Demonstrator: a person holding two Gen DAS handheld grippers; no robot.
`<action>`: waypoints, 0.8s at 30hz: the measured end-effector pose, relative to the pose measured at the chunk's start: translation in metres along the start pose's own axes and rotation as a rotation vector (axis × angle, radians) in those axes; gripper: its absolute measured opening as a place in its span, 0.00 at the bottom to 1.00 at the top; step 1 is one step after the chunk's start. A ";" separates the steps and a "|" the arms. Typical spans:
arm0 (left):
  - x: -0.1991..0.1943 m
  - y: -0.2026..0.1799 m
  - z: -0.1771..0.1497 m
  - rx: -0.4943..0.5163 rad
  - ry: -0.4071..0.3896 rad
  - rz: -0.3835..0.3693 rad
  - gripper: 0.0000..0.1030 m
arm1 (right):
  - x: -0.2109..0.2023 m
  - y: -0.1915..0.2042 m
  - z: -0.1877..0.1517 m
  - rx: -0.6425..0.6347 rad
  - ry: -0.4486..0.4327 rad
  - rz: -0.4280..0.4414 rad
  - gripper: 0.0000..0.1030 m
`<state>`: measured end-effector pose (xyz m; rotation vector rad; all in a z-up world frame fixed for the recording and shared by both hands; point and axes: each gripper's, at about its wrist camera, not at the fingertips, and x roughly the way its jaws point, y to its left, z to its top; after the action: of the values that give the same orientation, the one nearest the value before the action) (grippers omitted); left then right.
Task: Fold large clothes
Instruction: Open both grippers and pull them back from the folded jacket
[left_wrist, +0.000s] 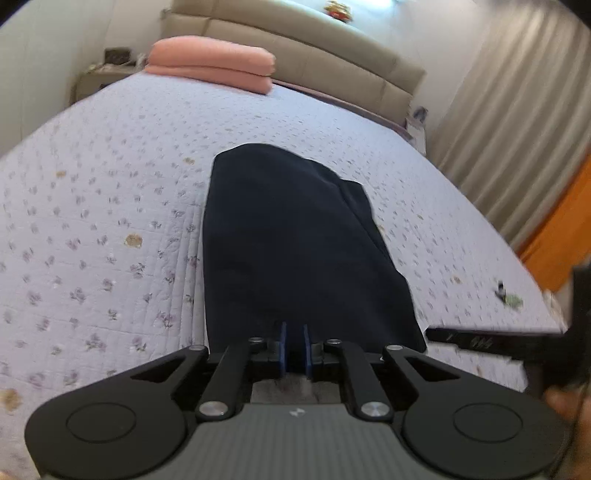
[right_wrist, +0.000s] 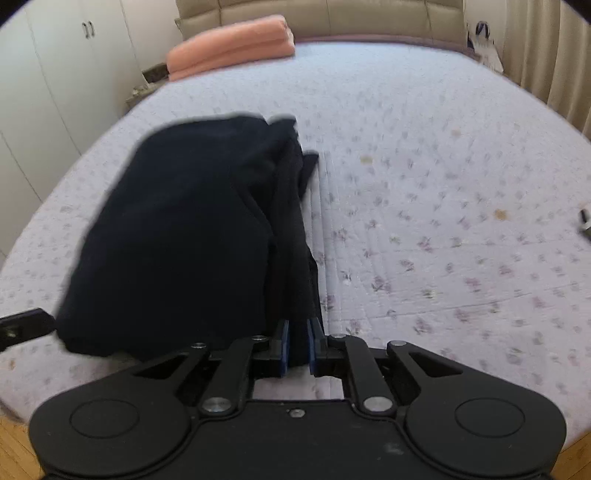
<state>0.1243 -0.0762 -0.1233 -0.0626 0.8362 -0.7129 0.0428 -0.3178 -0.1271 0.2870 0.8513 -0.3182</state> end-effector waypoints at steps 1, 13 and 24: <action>-0.012 -0.009 0.000 0.042 -0.007 0.025 0.11 | -0.020 0.006 0.002 -0.017 -0.034 0.001 0.29; -0.153 -0.095 0.030 0.150 -0.241 0.255 0.75 | -0.191 0.057 0.019 0.015 -0.323 -0.017 1.00; -0.175 -0.097 0.023 0.076 -0.232 0.337 1.00 | -0.191 0.074 -0.004 -0.085 -0.278 -0.051 1.00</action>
<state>0.0070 -0.0512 0.0383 0.0622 0.5782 -0.4093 -0.0495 -0.2181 0.0263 0.1380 0.5973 -0.3595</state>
